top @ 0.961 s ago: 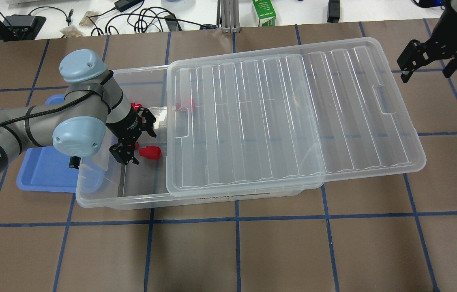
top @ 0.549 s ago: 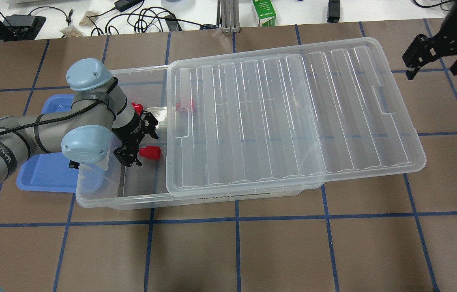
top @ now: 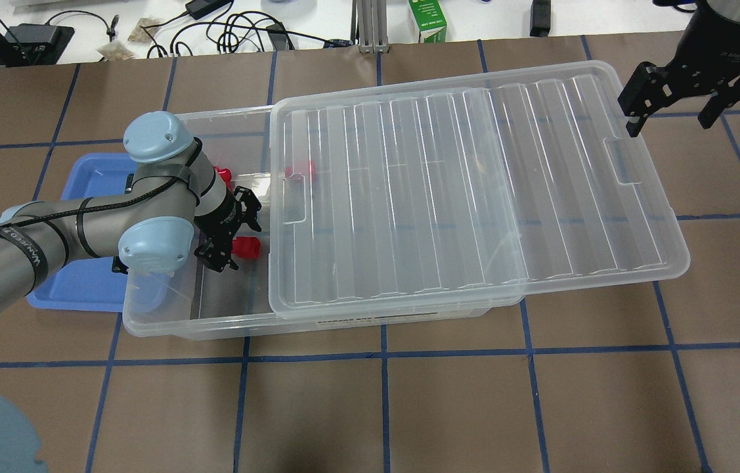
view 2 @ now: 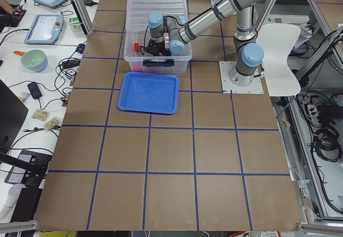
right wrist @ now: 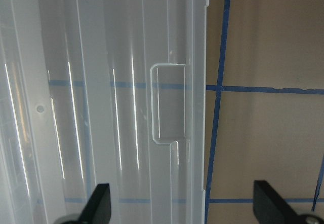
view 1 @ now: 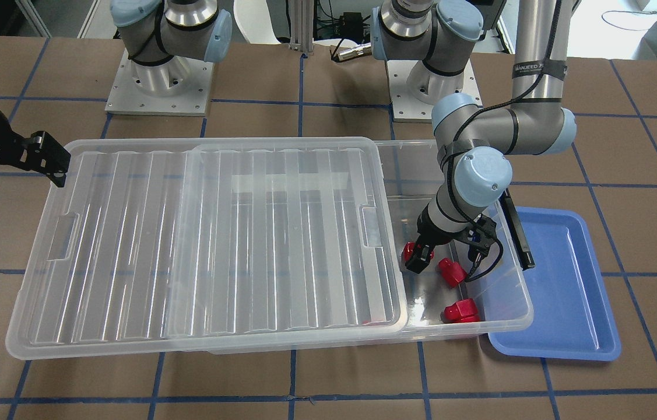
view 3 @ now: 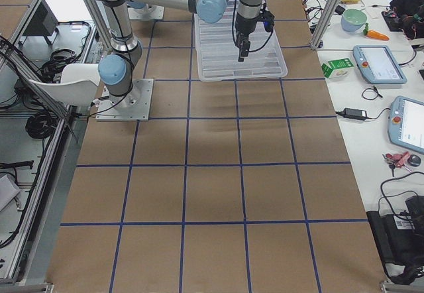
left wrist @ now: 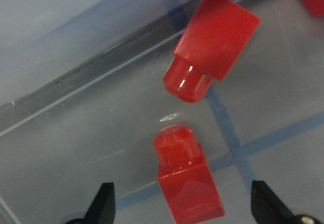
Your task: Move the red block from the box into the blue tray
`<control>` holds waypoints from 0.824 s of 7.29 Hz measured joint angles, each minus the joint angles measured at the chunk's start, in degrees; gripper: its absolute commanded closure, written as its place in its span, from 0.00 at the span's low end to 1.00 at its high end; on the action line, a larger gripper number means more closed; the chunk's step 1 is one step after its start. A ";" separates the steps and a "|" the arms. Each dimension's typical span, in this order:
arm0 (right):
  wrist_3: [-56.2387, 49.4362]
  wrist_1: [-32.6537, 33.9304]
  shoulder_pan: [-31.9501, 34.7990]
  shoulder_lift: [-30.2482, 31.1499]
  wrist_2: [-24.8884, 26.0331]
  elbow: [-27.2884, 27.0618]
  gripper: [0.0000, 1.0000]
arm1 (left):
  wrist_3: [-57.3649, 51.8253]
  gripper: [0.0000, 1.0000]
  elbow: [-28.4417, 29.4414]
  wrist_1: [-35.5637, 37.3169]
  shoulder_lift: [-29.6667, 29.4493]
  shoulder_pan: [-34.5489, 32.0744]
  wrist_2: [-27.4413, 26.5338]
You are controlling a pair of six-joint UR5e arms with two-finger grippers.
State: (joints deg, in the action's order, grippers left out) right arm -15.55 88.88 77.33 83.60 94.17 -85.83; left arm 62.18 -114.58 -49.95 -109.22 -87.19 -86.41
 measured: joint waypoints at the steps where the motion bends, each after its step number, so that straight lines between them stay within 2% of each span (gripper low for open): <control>1: 0.02 -0.15 -0.02 0.18 0.10 0.04 0.00 | -0.24 1.00 0.04 0.68 -0.49 0.00 0.03; 3: 0.15 -0.77 -0.01 0.49 0.17 0.40 0.00 | -1.82 1.00 0.24 1.39 -0.48 0.00 0.01; 6: 0.40 -1.66 -0.02 0.61 0.00 0.63 0.00 | -3.21 1.00 0.96 0.60 3.04 -0.02 0.01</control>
State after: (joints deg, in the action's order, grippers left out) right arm -15.15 87.21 77.31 84.21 94.16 -85.20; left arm 58.97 -113.62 -49.35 -106.18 -87.21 -86.40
